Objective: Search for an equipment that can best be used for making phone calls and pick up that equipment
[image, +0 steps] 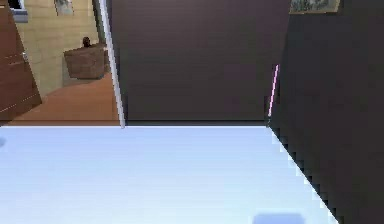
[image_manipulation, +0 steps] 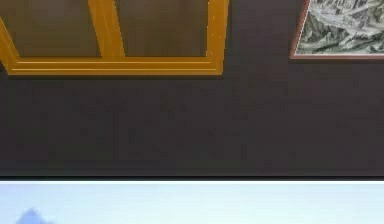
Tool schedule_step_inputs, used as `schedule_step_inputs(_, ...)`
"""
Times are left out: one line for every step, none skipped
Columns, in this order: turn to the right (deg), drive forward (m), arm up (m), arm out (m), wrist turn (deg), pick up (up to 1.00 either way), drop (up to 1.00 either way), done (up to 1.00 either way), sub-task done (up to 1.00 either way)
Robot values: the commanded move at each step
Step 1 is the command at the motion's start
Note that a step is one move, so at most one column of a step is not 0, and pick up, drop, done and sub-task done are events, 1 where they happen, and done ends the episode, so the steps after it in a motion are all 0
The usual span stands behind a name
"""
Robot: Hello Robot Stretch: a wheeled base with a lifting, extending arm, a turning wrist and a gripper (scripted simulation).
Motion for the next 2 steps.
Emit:
schedule_step_inputs(-9.0, 0.0, 0.0, 0.0, 0.0, 0.0, 0.0, 0.0, 0.0)
schedule_step_inputs(0.0, 0.05, 0.0, 0.0, 0.0, 0.0, 0.0, 0.0, 0.0)
